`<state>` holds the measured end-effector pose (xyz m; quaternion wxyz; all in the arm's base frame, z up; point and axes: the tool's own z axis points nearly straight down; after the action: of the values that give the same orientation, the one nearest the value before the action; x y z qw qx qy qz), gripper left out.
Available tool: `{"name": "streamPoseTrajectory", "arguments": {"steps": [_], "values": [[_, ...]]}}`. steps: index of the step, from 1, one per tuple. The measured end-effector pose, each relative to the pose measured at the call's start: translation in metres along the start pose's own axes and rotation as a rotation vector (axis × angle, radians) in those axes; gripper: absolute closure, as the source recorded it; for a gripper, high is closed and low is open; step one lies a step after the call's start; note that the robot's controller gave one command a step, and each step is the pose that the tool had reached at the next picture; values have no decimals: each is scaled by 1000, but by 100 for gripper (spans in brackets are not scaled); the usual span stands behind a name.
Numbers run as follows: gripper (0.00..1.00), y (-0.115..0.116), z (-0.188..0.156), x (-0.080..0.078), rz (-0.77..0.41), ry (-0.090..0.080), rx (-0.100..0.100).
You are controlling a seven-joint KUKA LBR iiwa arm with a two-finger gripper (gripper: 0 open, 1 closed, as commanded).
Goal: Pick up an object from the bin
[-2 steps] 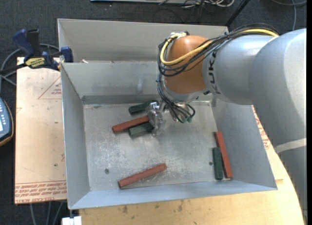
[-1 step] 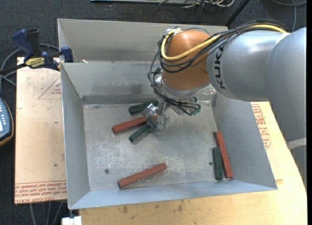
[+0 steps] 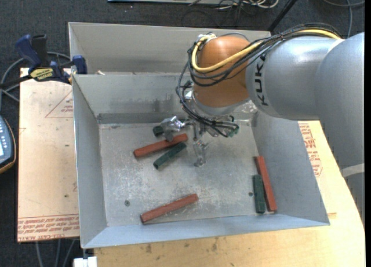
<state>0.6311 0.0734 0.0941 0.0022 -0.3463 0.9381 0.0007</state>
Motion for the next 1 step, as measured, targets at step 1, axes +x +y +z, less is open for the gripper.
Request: {"name": "streamPoseTrajectory", "arguments": {"steps": [1], "values": [[0, 33, 24, -55, -62, -2, 0]]}}
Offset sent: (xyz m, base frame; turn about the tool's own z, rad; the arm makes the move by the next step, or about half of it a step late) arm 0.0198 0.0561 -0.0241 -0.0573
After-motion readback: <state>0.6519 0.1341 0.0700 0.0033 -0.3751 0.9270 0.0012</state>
